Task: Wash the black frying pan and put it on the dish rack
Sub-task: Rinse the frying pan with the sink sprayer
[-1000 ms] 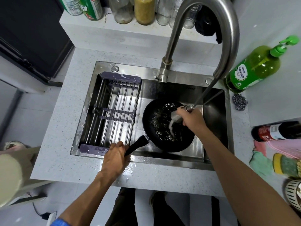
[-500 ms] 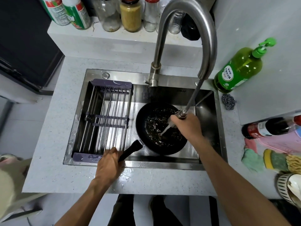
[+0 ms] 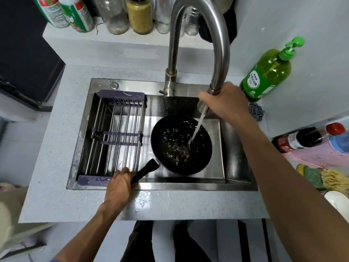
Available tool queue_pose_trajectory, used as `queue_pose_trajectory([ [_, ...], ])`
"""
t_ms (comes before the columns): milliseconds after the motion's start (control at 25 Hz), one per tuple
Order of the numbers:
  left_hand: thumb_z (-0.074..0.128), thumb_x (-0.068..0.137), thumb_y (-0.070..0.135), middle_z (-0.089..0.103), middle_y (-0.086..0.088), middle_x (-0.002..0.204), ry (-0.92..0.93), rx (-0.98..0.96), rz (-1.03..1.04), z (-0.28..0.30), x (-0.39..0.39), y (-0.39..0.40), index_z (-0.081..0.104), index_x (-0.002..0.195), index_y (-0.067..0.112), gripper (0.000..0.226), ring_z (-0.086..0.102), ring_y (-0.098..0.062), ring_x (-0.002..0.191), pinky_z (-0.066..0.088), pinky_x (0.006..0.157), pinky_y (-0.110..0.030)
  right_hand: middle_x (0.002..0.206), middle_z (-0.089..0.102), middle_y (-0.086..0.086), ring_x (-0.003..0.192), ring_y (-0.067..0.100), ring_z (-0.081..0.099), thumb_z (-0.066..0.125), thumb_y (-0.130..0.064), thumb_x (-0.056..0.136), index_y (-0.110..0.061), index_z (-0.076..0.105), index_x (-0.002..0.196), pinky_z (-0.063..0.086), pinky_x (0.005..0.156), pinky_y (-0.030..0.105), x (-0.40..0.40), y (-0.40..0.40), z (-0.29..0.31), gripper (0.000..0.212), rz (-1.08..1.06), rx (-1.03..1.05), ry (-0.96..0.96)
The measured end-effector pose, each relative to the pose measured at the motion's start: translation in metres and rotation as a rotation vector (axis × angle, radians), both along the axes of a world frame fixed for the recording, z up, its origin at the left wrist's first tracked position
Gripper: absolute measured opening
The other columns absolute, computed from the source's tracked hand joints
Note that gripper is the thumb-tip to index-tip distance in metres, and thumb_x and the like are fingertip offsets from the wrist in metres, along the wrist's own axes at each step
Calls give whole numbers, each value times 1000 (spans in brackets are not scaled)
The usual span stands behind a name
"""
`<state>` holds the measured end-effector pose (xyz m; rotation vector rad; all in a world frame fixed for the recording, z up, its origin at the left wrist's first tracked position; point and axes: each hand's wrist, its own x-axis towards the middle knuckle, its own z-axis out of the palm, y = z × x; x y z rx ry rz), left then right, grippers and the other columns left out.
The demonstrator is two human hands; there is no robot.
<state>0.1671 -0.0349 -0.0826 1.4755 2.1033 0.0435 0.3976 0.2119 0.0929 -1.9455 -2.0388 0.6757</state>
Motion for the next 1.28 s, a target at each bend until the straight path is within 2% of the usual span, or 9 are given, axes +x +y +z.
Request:
queue_pose_trajectory([
  [160, 66, 85, 24, 53, 5, 90, 3, -4, 7, 0, -1, -1, 69, 102, 21, 18, 48, -16, 87, 49, 74, -33, 66, 69, -4, 64, 13, 67, 67, -48, 82, -15, 69, 71, 56, 65, 31, -2, -4, 6, 35, 101, 28, 161],
  [280, 65, 85, 26, 51, 4, 92, 0, -21, -12, 4, 0, 0, 66, 102, 21, 18, 49, -17, 88, 51, 75, -35, 63, 63, -17, 55, -1, 56, 73, -50, 84, -26, 70, 93, 48, 60, 18, 17, -28, -15, 25, 94, -86, 438],
  [480, 65, 84, 37, 46, 5, 93, -34, -96, -73, 8, 2, 8, 57, 101, 21, 25, 53, -16, 88, 52, 72, -30, 85, 67, 4, 63, 12, 55, 63, -30, 95, -13, 64, 119, 45, 55, 27, 77, -94, -153, 29, -412, -584, 357],
  [600, 59, 89, 46, 48, 1, 99, 58, -176, -160, 5, 14, 16, 51, 108, 15, 37, 51, -14, 83, 49, 70, -26, 112, 65, 15, 82, 24, 64, 61, -20, 96, -3, 57, 129, 58, 66, 33, 87, -101, -227, 37, -585, -795, 285],
  [680, 58, 90, 51, 54, -1, 96, 82, -233, -153, 3, 30, 27, 50, 109, 11, 45, 57, -15, 80, 50, 68, -26, 118, 60, 19, 89, 29, 64, 60, -15, 97, 1, 52, 131, 59, 75, 38, 85, -97, -260, 38, -662, -891, 367],
  [760, 57, 91, 45, 59, -3, 97, -28, -313, -48, -3, 47, 37, 51, 113, 9, 42, 60, -20, 85, 52, 74, -30, 116, 59, 22, 84, 31, 66, 56, -7, 98, 1, 52, 124, 60, 66, 36, 81, -94, -274, 28, -752, -984, 515],
  [1000, 50, 85, 67, 65, 0, 79, -32, -226, 34, -27, 59, 33, 57, 90, 16, 51, 63, -16, 70, 56, 64, -31, 93, 66, 20, 60, 27, 63, 46, 4, 95, -2, 56, 110, 52, 38, 24, 80, -77, -274, 19, -738, -742, 478],
  [1200, 61, 84, 57, 64, 1, 69, -217, -263, 76, -19, 66, 24, 57, 79, 22, 36, 61, -13, 59, 50, 51, -26, 81, 69, 15, 63, 30, 70, 54, -13, 90, -8, 61, 94, 62, 59, 43, 102, -70, -210, 9, -582, -486, 253],
  [1280, 64, 86, 52, 60, 6, 61, -339, -245, 34, -9, 77, 22, 57, 71, 30, 27, 53, -8, 49, 37, 44, -21, 77, 64, 11, 66, 27, 66, 57, -21, 90, -7, 59, 84, 55, 56, 38, 110, -69, -173, 15, -466, -376, 91],
])
